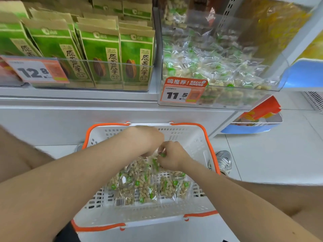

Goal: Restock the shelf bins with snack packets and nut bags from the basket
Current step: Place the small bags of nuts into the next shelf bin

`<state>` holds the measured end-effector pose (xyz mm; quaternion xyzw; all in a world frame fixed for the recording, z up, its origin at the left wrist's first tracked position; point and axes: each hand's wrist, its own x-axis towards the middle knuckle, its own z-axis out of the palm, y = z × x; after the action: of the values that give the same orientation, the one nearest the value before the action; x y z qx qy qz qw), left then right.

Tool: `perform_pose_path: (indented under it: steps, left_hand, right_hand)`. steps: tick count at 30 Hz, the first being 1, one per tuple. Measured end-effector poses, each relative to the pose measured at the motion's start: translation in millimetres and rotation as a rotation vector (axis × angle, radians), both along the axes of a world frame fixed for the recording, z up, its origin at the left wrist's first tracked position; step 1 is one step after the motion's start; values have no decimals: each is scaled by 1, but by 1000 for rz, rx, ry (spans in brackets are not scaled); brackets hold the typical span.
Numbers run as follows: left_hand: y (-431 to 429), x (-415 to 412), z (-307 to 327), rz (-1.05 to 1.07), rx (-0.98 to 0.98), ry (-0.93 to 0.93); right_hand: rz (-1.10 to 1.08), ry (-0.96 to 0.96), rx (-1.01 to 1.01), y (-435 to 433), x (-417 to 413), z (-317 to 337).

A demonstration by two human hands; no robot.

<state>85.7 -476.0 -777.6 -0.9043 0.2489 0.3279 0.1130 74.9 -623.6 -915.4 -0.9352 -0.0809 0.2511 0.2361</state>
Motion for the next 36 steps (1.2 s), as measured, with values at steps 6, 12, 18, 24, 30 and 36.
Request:
perform_pose_path:
  steps: [6,12,18,24,30,36]
  left_hand:
    - [29,6,23,186,-253,136]
    - [40,9,67,368,-790,183]
    - [39,14,128,461,-1126,-27]
    - [25,42,139,762,-1315,-432]
    - [17,59,152,690,-1130,-453]
    - [22,73,152,482,-663,-710]
  right_hand:
    - [91,-381,331,10,-6,88]
    - [17,-734,504,11,-6,172]
    - [-371,-921,686,1,18,242]
    - [-467,-401,777,-3,57,277]
    - [-537,-238,647,-7,109,285]
    - [-657,-439,584,-17,176,275]
